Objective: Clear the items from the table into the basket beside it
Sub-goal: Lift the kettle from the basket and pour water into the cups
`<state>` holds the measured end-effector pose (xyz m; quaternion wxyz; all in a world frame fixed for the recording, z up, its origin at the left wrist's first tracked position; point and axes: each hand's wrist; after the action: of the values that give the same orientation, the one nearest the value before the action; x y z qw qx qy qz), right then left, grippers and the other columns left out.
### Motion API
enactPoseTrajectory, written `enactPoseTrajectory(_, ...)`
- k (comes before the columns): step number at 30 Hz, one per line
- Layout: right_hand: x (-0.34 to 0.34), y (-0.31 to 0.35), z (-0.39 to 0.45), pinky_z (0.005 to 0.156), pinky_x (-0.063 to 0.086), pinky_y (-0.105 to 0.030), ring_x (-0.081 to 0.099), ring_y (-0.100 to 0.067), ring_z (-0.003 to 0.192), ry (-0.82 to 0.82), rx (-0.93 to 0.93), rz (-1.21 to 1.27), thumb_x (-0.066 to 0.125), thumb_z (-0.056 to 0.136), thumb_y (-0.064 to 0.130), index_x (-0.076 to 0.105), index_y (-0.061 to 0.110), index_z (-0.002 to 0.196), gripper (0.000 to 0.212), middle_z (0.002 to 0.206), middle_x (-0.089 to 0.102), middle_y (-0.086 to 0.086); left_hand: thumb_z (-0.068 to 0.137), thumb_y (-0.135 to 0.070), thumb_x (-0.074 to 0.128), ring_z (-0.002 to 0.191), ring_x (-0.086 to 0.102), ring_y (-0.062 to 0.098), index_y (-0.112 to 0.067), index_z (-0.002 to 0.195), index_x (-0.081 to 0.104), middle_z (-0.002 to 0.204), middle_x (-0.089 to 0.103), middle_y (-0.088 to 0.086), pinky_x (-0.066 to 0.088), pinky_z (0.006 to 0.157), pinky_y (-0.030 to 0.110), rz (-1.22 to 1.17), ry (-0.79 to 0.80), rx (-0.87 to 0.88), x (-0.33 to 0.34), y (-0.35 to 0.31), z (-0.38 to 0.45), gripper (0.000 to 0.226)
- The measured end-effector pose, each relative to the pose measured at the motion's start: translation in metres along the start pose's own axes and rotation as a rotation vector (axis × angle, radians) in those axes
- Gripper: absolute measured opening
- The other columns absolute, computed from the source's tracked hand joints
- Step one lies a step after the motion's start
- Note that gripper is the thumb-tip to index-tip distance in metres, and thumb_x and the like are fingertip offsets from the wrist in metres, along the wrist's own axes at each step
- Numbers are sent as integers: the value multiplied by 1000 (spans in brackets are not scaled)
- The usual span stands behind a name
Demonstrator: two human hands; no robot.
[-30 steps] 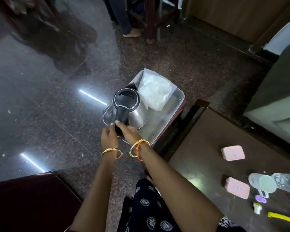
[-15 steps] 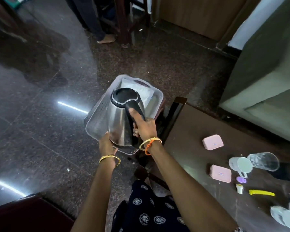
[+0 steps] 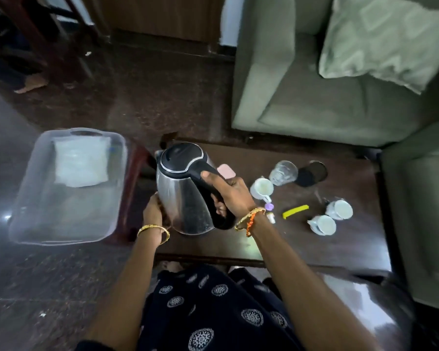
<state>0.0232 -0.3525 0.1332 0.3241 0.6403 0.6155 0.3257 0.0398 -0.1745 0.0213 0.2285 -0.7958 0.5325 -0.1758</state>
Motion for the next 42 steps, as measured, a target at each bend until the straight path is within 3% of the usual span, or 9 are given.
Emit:
enactPoseTrajectory(6, -115, -34, -22, 36, 30, -21, 34, -14, 30, -223, 53, -21, 70, 60, 62, 47, 16, 43, 54, 35, 42, 2, 84, -56, 49, 72, 62, 19, -21, 101, 63, 87, 67, 2, 49, 58, 27, 116, 189, -116, 118, 66, -21, 41)
enactPoseTrajectory(10, -180, -52, -33, 34, 29, -20, 34, -16, 28, -353, 53, 36, 72, 61, 61, 48, 16, 40, 55, 34, 42, 1, 83, -65, 44, 101, 58, 25, -16, 121, 59, 117, 62, 8, 48, 89, 36, 219, 298, -149, 186, 103, -32, 64)
enactPoseTrajectory(15, -243, -67, -37, 35, 31, -22, 34, -19, 29, -472, 107, 70, 72, 59, 63, 49, 15, 39, 57, 37, 42, -3, 85, -69, 37, 100, 60, 29, -7, 124, 56, 115, 63, 14, 49, 95, 40, 310, 298, -199, 248, 137, -43, 75)
enactPoseTrajectory(18, -271, -68, -34, 35, 33, -24, 34, -19, 30, -499, 171, 56, 71, 54, 68, 49, 16, 38, 59, 37, 43, -4, 84, -72, 33, 114, 57, 34, -11, 127, 55, 127, 59, 18, 45, 101, 46, 318, 343, -268, 275, 147, -48, 78)
enactPoseTrajectory(26, -309, -48, -11, 36, 31, -24, 33, -18, 31, -511, 272, -31, 70, 55, 66, 53, 13, 40, 57, 37, 42, -3, 85, -71, 30, 118, 53, 26, -15, 123, 55, 131, 56, 8, 43, 101, 41, 228, 429, -333, 305, 151, -67, 72)
enactPoseTrajectory(30, -307, -37, 2, 36, 30, -22, 33, -17, 31, -526, 321, -65, 71, 53, 66, 51, 14, 36, 58, 38, 43, -4, 82, -75, 30, 84, 60, 24, -18, 98, 60, 99, 65, 6, 51, 70, 36, 221, 412, -404, 307, 147, -68, 66)
enactPoseTrajectory(33, -305, -30, 10, 36, 31, -22, 35, -18, 30, -544, 354, -103, 72, 49, 68, 52, 13, 38, 59, 37, 47, -5, 80, -77, 32, 87, 62, 26, -15, 88, 62, 101, 64, 9, 52, 71, 36, 223, 373, -419, 308, 151, -64, 69)
enactPoseTrajectory(38, -308, -19, 17, 37, 34, -22, 38, -18, 30, -558, 380, -173, 68, 50, 68, 58, 8, 47, 61, 36, 50, -3, 75, -81, 35, 106, 62, 31, -7, 115, 60, 114, 65, 15, 50, 96, 44, 242, 383, -471, 306, 163, -67, 88)
enactPoseTrajectory(42, -309, -12, 18, 37, 35, -22, 38, -18, 29, -575, 405, -207, 67, 50, 67, 59, 8, 48, 60, 36, 51, -2, 78, -80, 28, 95, 63, 27, -14, 118, 59, 112, 65, 11, 50, 82, 38, 303, 409, -464, 306, 165, -70, 84)
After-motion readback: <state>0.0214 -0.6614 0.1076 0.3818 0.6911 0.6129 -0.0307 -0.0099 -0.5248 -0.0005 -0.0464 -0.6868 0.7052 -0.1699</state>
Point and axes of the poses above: each hand's wrist, its own z-axis towards the middle knuckle, its own x-axis out of the palm, y = z × x
